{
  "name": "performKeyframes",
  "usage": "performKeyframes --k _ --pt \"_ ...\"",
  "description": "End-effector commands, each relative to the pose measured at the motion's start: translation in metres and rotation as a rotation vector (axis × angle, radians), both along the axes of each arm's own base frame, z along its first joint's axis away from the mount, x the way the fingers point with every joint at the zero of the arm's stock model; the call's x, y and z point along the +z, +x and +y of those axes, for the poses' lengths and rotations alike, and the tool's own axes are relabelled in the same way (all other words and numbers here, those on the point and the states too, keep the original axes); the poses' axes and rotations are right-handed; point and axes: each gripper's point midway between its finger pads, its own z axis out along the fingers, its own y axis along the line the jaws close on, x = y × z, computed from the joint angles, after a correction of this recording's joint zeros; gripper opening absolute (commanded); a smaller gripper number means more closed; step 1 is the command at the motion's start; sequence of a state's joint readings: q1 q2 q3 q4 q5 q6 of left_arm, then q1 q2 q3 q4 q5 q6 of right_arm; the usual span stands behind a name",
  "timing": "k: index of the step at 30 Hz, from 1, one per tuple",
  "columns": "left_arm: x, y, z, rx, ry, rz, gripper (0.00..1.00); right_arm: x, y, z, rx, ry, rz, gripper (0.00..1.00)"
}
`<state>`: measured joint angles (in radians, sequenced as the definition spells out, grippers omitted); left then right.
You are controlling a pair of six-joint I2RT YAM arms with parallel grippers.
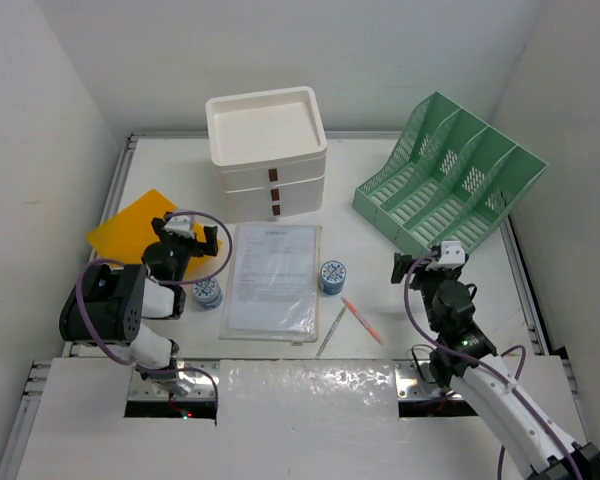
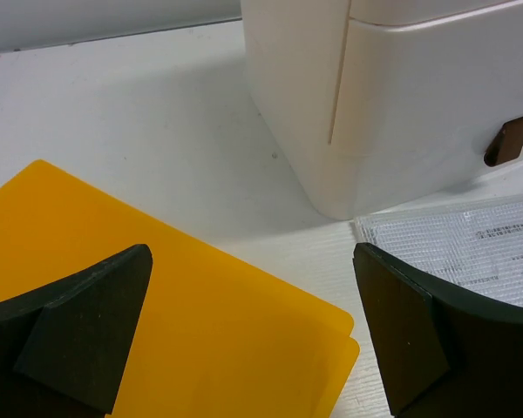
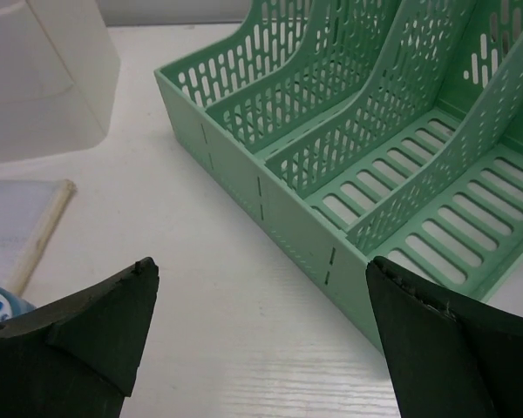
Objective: Organize the desk
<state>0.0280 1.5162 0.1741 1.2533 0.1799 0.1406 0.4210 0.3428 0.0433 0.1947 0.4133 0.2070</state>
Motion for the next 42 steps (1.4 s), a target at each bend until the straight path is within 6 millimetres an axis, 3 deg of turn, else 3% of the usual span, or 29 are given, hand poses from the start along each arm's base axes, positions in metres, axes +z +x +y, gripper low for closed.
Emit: performKeyframes --k 1,3,4,5,6,7,8,9,12,13,15,16,17,18,19,20,21,23,24,25,26,27,33,34,35,36,37,38,42 --pt "0.026 0.008 0.004 0.02 -0.031 -0.084 1.0 -0.018 -0.004 -0.004 -0.053 0.116 0.013 0.99" --pt "0.062 0.028 0.014 0.048 -0.052 -0.098 1.0 -0.001 -0.003 0.006 -0.003 0.135 -0.01 0.99" --pt "0.04 0.025 0.018 0.023 -0.02 0.063 1.0 0.01 -0.003 0.012 0.038 0.129 -0.03 0.99" --pt "0.097 0.043 0.023 0.013 0.012 -0.024 1.0 0.024 -0.003 0.022 0.098 0.121 -0.056 0.99" --pt "0.111 0.046 0.03 0.033 0.009 -0.028 1.0 0.031 -0.002 0.024 0.11 0.128 -0.071 0.99" --pt "0.11 0.042 0.036 0.026 0.01 0.02 1.0 0.038 -0.002 0.026 0.123 0.132 -0.083 0.99" --pt "0.126 0.045 0.036 0.005 0.022 0.015 0.99 0.055 -0.002 0.034 0.164 0.151 -0.113 0.99" --pt "0.114 0.038 0.035 -0.038 0.041 0.088 0.99 0.063 -0.002 0.037 0.183 0.158 -0.131 0.99" --pt "0.124 0.029 0.036 -0.081 0.044 0.123 0.98 0.098 -0.005 0.06 0.307 0.204 -0.194 0.99" --pt "0.143 0.031 0.041 -0.068 0.042 0.095 0.97 0.113 -0.004 0.065 0.327 0.223 -0.205 0.95" --pt "0.152 0.03 0.042 -0.056 -0.004 0.14 0.96 0.125 -0.001 0.072 0.357 0.227 -0.183 0.81" --pt "0.184 0.036 0.042 -0.06 -0.002 0.093 0.96 0.152 0.001 0.075 0.366 0.234 -0.205 0.74" --pt "0.195 0.038 0.04 -0.07 -0.023 0.09 0.95 0.136 0.011 0.082 0.373 0.21 -0.108 0.65" --pt "0.199 0.038 0.032 -0.113 -0.047 0.116 0.95 0.138 0.015 0.091 0.404 0.205 -0.079 0.58" --pt "0.235 0.043 0.028 -0.139 -0.043 0.054 0.94 0.157 0.021 0.096 0.412 0.209 -0.082 0.45" --pt "0.245 0.043 0.018 -0.193 -0.079 0.057 0.94 0.139 0.033 0.111 0.429 0.195 0.001 0.4" --pt "0.27 0.052 0.014 -0.232 -0.085 0.024 0.92 0.154 0.042 0.116 0.41 0.21 -0.014 0.37" --pt "0.268 0.07 0.0 -0.29 -0.147 0.09 0.9 0.141 0.062 0.131 0.36 0.185 0.026 0.39" --pt "0.295 0.079 -0.002 -0.286 -0.14 0.057 0.89 0.159 0.072 0.138 0.35 0.184 -0.031 0.43" --pt "0.292 0.087 -0.003 -0.259 -0.163 0.093 0.87 0.16 0.075 0.151 0.353 0.171 -0.039 0.49" --pt "0.278 0.104 -0.002 -0.244 -0.181 0.134 0.86 0.143 0.087 0.16 0.332 0.133 -0.003 0.51" --pt "0.288 0.112 -0.002 -0.234 -0.182 0.121 0.85 0.161 0.1 0.165 0.3 0.125 -0.049 0.52" --pt "0.259 0.145 -0.031 -0.236 -0.15 0.198 0.85 0.146 0.149 0.251 0.378 0.065 -0.005 0.6" --pt "0.252 0.15 -0.038 -0.232 -0.12 0.213 0.86 0.159 0.154 0.266 0.395 0.083 -0.027 0.61" --pt "0.25 0.152 -0.039 -0.224 -0.11 0.217 0.86 0.158 0.158 0.275 0.401 0.084 -0.026 0.61" --pt "0.246 0.156 -0.035 -0.199 -0.104 0.221 0.86 0.139 0.166 0.285 0.396 0.063 0.004 0.61" --pt "0.24 0.161 -0.033 -0.181 -0.098 0.231 0.86 0.148 0.171 0.295 0.396 0.073 -0.013 0.61" --pt "0.236 0.163 -0.03 -0.169 -0.092 0.237 0.86 0.129 0.177 0.302 0.381 0.052 0.02 0.62" --pt "0.22 0.168 -0.025 -0.135 -0.065 0.254 0.86 0.113 0.188 0.313 0.293 0.024 0.025 0.61"
